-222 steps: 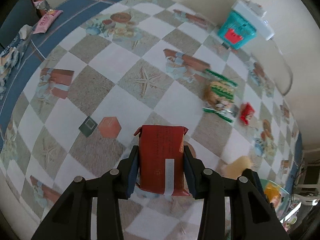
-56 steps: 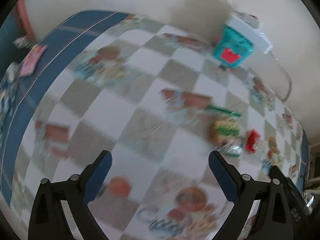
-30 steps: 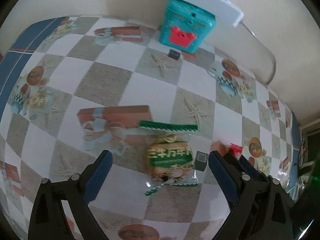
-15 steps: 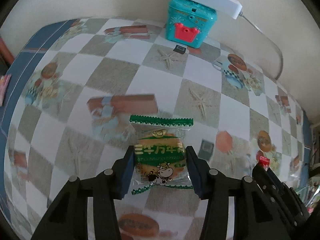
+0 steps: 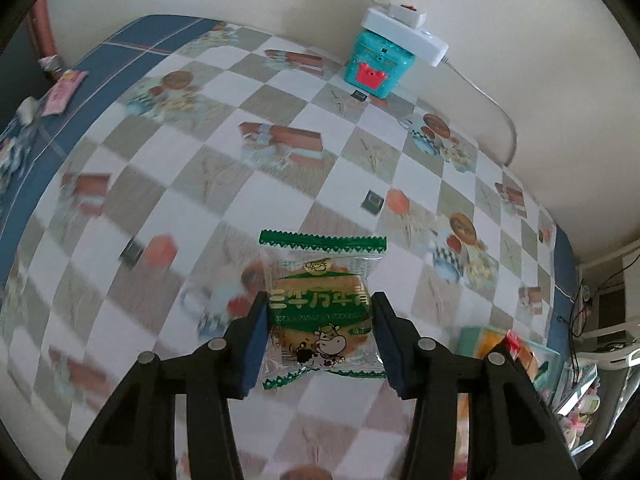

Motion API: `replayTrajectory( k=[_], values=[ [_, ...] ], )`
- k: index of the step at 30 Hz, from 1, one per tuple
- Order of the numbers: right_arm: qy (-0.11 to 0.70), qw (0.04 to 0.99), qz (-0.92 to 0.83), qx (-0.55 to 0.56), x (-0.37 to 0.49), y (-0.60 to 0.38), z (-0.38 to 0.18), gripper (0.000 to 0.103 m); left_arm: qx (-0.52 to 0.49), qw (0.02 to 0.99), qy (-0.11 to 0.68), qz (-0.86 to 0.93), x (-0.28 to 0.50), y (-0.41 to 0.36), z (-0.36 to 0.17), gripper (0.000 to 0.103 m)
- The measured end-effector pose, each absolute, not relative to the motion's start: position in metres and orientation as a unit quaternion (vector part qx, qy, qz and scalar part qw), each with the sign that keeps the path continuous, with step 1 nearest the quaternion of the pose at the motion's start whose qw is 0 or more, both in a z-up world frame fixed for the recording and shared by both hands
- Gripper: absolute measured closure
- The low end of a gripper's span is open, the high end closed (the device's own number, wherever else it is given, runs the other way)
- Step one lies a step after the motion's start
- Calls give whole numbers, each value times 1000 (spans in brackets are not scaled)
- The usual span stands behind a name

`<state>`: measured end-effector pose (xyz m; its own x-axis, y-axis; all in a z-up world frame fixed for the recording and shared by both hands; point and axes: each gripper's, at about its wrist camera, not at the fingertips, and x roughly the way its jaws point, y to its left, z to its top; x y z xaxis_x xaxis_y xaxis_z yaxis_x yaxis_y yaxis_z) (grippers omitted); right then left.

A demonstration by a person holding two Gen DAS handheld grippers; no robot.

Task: Organize snacks
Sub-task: 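Grasp the green-printed biscuit pack with left tool while right tool grasps red candy, then carry biscuit pack and candy over the tray and open both tools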

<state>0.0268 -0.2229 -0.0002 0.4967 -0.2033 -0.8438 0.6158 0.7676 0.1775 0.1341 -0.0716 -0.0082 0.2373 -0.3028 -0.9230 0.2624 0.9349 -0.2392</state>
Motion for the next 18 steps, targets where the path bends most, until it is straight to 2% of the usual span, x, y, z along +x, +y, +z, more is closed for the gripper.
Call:
replayTrajectory(
  k=[10,18],
  values=[
    [415,828,-259,274,-41,-198,4,84,-10,810,563,-166,77,-48,26,51],
    [406,823,-284,279,-75,-197,9,84,-11,809,562,-173,59,-43,33,51]
  ],
)
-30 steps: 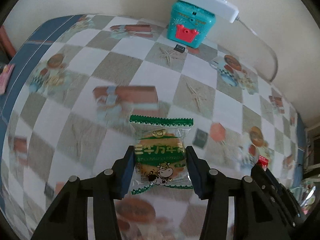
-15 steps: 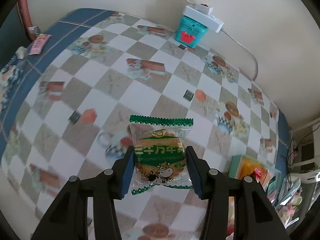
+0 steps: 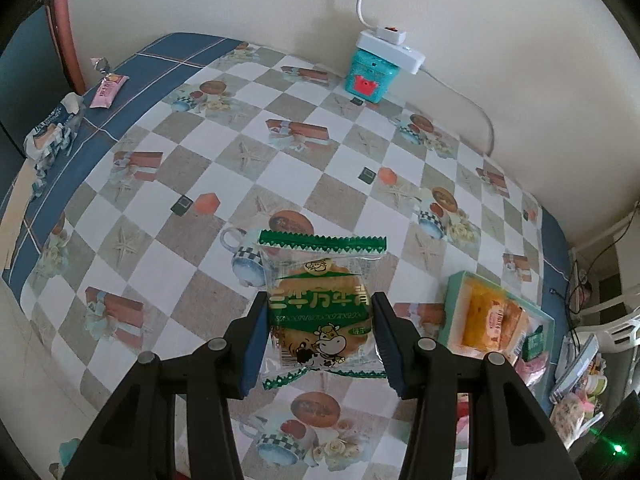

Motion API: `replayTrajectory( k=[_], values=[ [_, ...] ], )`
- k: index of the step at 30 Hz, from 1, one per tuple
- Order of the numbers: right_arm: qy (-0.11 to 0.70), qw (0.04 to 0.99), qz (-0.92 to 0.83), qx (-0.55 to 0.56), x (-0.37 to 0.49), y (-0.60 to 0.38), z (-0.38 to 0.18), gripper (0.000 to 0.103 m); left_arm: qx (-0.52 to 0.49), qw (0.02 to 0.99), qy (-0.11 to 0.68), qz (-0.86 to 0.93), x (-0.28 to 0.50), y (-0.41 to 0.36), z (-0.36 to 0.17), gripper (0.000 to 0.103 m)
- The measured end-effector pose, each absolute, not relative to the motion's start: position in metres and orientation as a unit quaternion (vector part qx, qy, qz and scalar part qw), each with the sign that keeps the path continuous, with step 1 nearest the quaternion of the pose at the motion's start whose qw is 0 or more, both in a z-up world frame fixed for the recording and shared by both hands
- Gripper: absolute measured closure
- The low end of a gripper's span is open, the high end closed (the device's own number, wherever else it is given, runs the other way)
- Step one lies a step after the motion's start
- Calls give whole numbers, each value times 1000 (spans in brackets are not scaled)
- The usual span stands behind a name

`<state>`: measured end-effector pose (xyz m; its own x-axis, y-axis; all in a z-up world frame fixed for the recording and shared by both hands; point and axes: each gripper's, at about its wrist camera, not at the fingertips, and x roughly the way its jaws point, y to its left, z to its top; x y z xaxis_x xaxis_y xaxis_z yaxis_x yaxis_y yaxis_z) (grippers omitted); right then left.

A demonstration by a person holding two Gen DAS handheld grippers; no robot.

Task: Organize snacks
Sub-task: 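Carry biscuit pack and candy over the tray and open both tools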

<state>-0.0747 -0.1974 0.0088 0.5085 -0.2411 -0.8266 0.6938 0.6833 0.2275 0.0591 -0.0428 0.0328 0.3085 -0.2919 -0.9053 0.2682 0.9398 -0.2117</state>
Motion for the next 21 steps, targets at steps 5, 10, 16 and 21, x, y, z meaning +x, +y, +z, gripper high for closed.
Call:
replayTrajectory(
  k=[5,10,16,21],
  values=[
    [397,818,-302,286,-86,-215,13,84,0,809,559,-180,52,-51,34,51],
    [393,795,-340,312,-113,-250,6,84,6,802,562,-200,43,-66,33,51],
    [382,767,-395,332,-151,-284,1,84,41,786,556,-268,5,-108,35,51],
    [375,746,-416,360,-179,-304,-7,84,81,765,548,-328,-34,-149,31,51]
  ],
)
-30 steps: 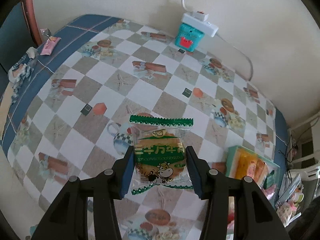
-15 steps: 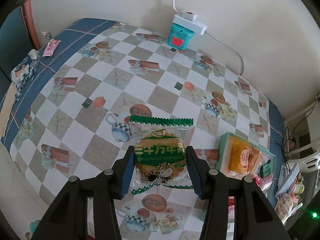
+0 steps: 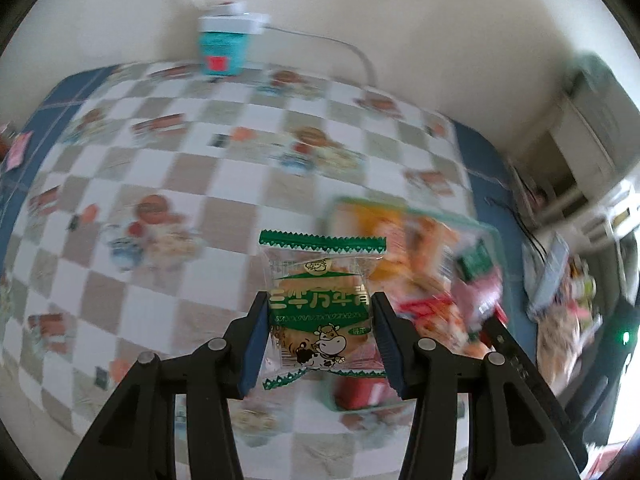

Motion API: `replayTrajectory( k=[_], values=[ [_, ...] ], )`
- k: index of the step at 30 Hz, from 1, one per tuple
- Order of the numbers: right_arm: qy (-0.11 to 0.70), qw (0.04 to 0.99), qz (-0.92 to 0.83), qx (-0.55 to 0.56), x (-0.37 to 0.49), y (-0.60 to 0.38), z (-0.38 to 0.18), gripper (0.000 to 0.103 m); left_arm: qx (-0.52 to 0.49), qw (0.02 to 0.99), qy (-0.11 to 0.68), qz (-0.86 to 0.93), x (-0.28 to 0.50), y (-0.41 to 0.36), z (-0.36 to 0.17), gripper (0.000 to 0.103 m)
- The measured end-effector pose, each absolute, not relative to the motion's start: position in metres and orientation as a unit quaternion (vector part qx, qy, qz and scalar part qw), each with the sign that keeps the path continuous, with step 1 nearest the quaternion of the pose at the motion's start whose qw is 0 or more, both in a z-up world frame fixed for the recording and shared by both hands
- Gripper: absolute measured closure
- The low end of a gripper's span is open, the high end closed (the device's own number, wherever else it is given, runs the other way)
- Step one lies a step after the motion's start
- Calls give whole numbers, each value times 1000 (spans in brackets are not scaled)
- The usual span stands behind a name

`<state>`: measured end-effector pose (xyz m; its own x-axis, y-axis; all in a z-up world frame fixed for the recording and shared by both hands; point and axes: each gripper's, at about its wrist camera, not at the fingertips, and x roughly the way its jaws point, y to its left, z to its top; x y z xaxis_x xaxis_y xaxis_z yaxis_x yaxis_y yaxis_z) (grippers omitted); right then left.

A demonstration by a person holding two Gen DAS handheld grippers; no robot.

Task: Organize snacks
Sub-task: 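Carry biscuit pack and candy over the tray and open both tools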

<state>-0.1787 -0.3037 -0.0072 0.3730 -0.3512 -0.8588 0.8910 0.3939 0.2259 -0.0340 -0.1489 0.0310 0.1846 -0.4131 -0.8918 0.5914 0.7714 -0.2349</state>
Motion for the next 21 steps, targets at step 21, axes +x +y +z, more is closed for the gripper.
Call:
replayTrajectory(
  k=[21],
  values=[
    [381,723,-435,379,-202,-330,-29,84,105,737,552,-374,-51,-218,7,51]
  ],
)
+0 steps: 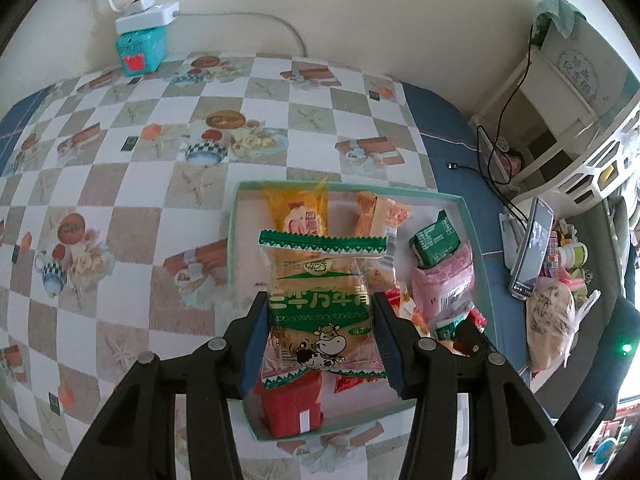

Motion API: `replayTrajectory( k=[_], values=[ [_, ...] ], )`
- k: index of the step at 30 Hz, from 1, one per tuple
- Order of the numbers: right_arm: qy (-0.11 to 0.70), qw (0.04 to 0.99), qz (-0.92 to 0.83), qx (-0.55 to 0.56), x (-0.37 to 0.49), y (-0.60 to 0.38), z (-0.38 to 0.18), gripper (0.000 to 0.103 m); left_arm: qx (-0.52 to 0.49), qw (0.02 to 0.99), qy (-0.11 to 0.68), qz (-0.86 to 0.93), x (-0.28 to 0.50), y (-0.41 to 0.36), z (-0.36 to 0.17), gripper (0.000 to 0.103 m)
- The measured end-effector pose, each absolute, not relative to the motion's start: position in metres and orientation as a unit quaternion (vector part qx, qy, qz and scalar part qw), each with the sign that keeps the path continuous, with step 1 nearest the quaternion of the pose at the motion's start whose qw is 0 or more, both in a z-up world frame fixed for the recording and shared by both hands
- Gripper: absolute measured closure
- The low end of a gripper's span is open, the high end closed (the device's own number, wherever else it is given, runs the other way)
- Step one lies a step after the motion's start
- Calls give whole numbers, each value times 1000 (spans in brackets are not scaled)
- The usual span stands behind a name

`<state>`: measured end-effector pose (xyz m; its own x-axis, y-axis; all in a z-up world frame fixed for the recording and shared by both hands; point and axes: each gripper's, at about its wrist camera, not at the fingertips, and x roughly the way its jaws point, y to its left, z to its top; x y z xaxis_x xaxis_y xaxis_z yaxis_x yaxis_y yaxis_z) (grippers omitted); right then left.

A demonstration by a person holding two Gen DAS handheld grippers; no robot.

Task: Organize snacks
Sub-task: 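Carry biscuit pack and candy over the tray and open both tools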

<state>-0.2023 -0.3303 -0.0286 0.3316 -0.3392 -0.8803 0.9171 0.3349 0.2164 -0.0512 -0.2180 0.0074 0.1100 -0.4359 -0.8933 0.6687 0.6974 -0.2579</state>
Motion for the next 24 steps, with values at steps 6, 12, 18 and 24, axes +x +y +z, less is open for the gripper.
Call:
replayTrajectory(
  k=[6,12,18,24],
  values=[
    [385,723,-431,378,-196,-336,-35,84,115,742,539,-381,-51,-231,8,51],
    [383,724,-423,387,-190,-344,-45,84,130,745,530,-383,-54,-242,3,51],
    [391,720,-418,392,-186,-347,-52,83,139,745,530,-380,-56,-248,-2,51],
    [397,721,-413,391,-184,-347,-53,83,146,744,532,-377,-59,-249,-5,51]
  ],
)
